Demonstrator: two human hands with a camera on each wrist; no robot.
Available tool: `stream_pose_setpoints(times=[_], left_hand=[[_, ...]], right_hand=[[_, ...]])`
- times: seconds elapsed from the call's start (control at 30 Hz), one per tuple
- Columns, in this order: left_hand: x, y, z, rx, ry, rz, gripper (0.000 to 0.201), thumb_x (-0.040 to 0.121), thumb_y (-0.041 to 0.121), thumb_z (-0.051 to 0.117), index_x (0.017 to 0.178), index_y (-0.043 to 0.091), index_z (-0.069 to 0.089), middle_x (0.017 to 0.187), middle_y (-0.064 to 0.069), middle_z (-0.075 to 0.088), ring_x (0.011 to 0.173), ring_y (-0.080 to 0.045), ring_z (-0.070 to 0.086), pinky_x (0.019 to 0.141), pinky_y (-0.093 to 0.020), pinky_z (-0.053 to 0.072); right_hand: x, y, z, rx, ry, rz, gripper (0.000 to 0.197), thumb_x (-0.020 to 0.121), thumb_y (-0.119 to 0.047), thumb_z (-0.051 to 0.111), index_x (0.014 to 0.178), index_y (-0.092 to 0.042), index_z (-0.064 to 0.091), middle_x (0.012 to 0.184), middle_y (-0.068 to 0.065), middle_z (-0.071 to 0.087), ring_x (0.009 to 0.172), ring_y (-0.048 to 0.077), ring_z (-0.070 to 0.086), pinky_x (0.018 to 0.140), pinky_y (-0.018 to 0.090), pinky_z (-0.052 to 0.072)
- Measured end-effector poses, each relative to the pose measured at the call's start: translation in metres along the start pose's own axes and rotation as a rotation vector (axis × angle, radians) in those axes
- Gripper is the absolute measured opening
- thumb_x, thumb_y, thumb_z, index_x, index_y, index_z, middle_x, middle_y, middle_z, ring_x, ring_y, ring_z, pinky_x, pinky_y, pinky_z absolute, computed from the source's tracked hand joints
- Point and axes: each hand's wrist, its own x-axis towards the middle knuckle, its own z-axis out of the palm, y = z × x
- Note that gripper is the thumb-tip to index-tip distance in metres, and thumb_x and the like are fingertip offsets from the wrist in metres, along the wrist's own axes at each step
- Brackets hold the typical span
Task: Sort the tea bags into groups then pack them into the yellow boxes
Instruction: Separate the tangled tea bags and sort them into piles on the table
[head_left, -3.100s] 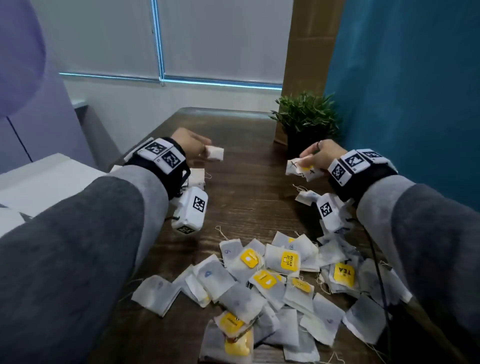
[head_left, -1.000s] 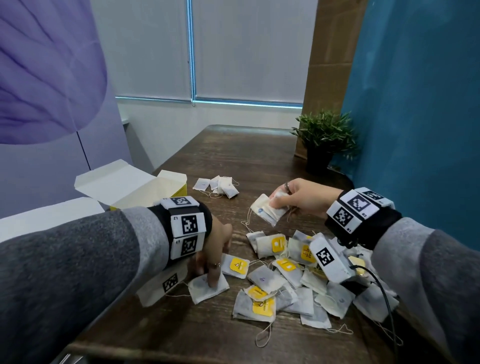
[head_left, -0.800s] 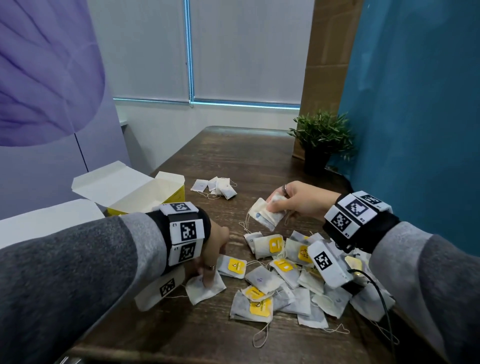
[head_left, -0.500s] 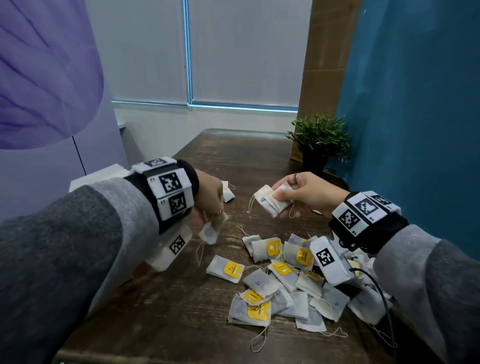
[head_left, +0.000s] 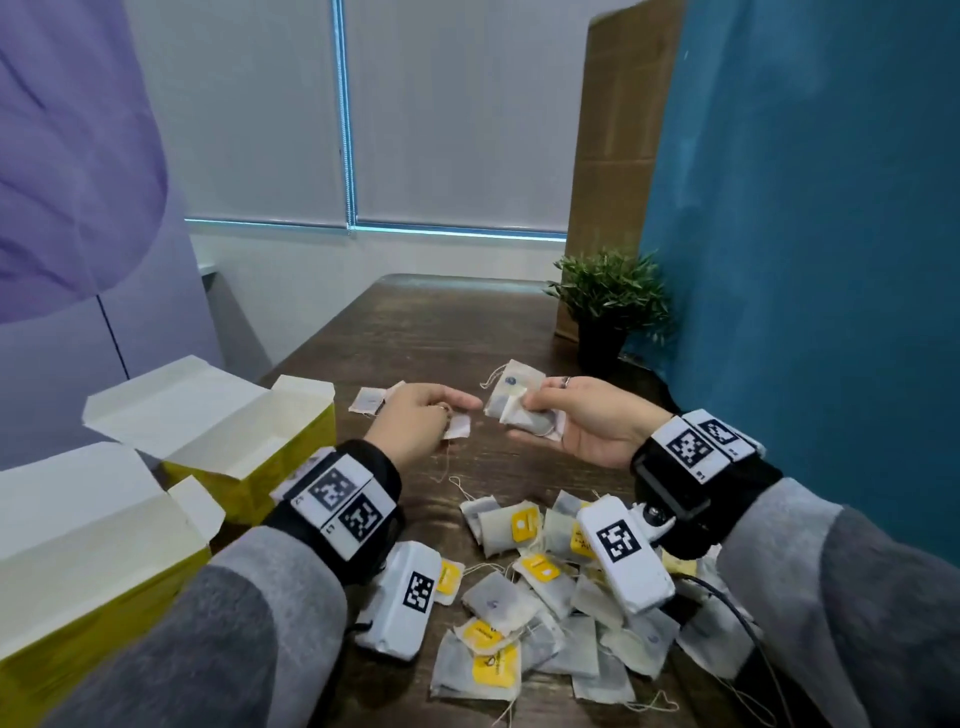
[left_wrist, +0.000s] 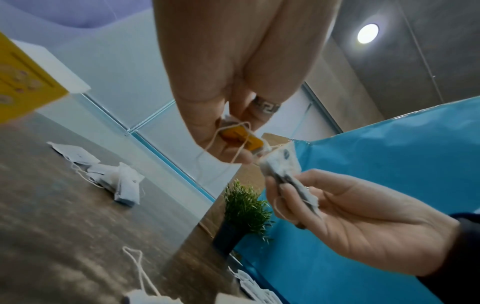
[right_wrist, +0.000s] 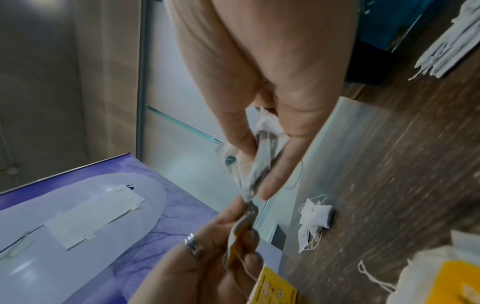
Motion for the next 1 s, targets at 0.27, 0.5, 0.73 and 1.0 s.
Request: stream_pose_setpoints(times=[0.27,0.5,0.73,1.0], left_hand=[[-0.002,0.006,0.020,0.017,0.051,0.026,0.044,0.066,0.044,0.080,0.094,0.015,0.063,0.087,-0.003,0.067,0.064,-0.015,0.059,0.067,-0.033,0.054],[0.001,0.002,0.021,-0.046,0.024,0.023,0.036,0.070,0.024,0.080,0.096,0.010,0.059,0.081,-0.004,0.067,0.063,-0.014,0.060,0.061,-0.029,0.052],[0.004,-0.002,-0.005,-0.120,-0.017,0.041,0.020,0.089,0.004,0.057,0.094,0.019,0.067,0.092,-0.006,0.064,0.073,-0.015,0.059,0.067,-0.025,0.050],[0.026,-0.006,-0.050,-0.132,0.311,0.089,0.051,0.077,-0.014,0.054,0.078,0.037,0.062,0.079,-0.004,0.056,0.074,-0.018,0.054,0.072,-0.034,0.051]], right_hand=[[0.004,0.002,0.012,0.117,0.032,0.042,0.027,0.095,-0.006,0.046,0.120,0.004,0.047,0.097,0.019,0.061,0.060,0.017,0.067,0.059,0.028,0.059],[0.009,0.006,0.019,0.120,-0.088,-0.034,0.023,0.096,-0.007,0.044,0.118,-0.003,0.041,0.116,0.023,0.063,0.087,0.025,0.059,0.075,0.032,0.056],[0.012,0.010,0.010,-0.269,0.173,-0.299,0.011,0.093,-0.004,0.050,0.086,-0.011,0.055,0.078,0.006,0.060,0.055,0.006,0.061,0.049,0.022,0.049],[-0.001,0.020,0.048,-1.048,-0.472,0.171,0.006,0.090,-0.013,0.059,0.084,-0.014,0.059,0.080,0.005,0.061,0.064,0.012,0.059,0.053,0.021,0.051]])
